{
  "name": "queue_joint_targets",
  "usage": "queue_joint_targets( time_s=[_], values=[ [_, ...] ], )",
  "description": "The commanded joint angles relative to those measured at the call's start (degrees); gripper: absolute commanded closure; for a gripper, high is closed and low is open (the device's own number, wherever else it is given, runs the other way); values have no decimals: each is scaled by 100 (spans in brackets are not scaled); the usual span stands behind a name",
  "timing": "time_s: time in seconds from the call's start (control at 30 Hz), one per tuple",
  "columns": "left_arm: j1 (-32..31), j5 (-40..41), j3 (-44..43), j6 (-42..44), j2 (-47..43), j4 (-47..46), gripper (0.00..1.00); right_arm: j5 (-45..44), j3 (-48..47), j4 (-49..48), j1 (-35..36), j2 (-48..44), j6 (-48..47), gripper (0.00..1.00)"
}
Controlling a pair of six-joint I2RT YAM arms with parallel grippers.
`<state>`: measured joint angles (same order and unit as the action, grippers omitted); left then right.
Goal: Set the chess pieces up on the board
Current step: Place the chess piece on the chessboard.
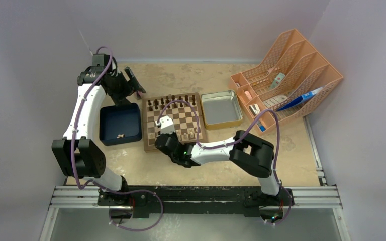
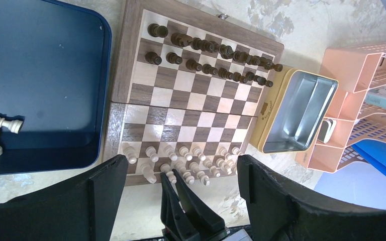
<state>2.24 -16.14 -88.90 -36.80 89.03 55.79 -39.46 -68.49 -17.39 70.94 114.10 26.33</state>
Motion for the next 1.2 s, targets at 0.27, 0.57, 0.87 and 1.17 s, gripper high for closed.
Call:
queue_joint_targets(
  time_s=[0.27, 0.57, 0.87, 1.17],
  values=[
    [31, -111, -227, 85, 9, -139, 20, -44, -393, -57, 21, 29, -22, 82],
    [31, -95, -221, 85, 23, -152, 20, 77, -330, 52, 25, 66, 35, 82],
    [31, -126, -304, 67, 90, -174, 20, 67, -297, 163, 25, 104, 109, 78],
    [31, -135, -284, 59, 81, -182, 20, -23, -345, 136, 16, 129, 30, 75]
  ],
)
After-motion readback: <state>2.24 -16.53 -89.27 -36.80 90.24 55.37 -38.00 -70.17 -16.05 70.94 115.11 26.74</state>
